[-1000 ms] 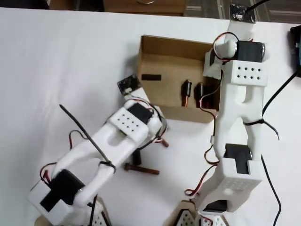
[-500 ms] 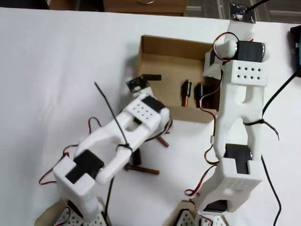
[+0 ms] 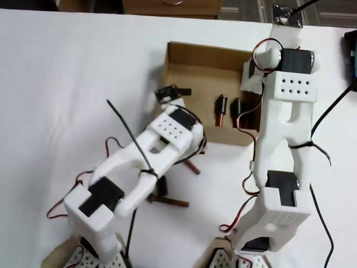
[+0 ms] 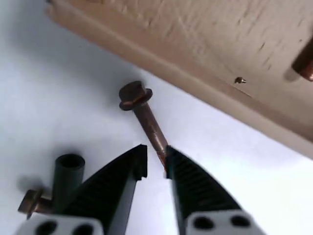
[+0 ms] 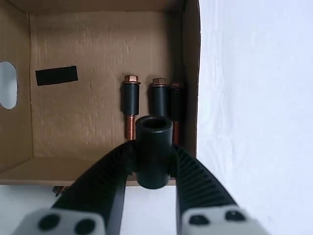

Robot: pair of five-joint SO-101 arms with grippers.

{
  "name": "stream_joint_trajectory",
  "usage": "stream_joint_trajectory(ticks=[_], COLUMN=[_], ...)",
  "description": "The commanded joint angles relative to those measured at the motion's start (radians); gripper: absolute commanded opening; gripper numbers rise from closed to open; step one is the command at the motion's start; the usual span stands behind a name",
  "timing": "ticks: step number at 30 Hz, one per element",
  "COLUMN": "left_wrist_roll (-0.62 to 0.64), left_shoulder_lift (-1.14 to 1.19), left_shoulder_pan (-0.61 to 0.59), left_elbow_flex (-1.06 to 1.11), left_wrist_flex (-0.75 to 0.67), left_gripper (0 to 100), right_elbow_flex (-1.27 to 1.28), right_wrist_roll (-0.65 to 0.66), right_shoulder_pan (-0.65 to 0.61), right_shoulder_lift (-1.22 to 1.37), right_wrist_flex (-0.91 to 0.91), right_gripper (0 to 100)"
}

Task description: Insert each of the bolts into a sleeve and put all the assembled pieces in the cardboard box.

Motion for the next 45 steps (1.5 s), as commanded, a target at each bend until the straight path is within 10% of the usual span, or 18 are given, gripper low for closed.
stream_joint_trajectory(ticks=[1,25,30,45], left_wrist_roll=[0.029,0.14,0.138,0.097], left_shoulder_lift=[-0.006,0.201,0.219,0.12], left_shoulder_pan=[-0.002,-0.04,-0.041,-0.04], left_elbow_flex=[-0.033,-0.041,-0.041,-0.05], left_wrist_flex=[-0.012,-0.048,-0.055,0.017], left_gripper=[20,23,2,2], right_elbow_flex=[-0.006,0.049,0.049,0.048], right_wrist_roll=[0.008,0.008,0.008,0.008], right_shoulder_pan=[-0.001,-0.005,-0.042,-0.053], right_shoulder_lift=[-0.058,-0.058,-0.058,-0.067], right_wrist_flex=[-0.013,-0.096,-0.104,-0.091], right_gripper=[2.1,2.1,2.1,2.1])
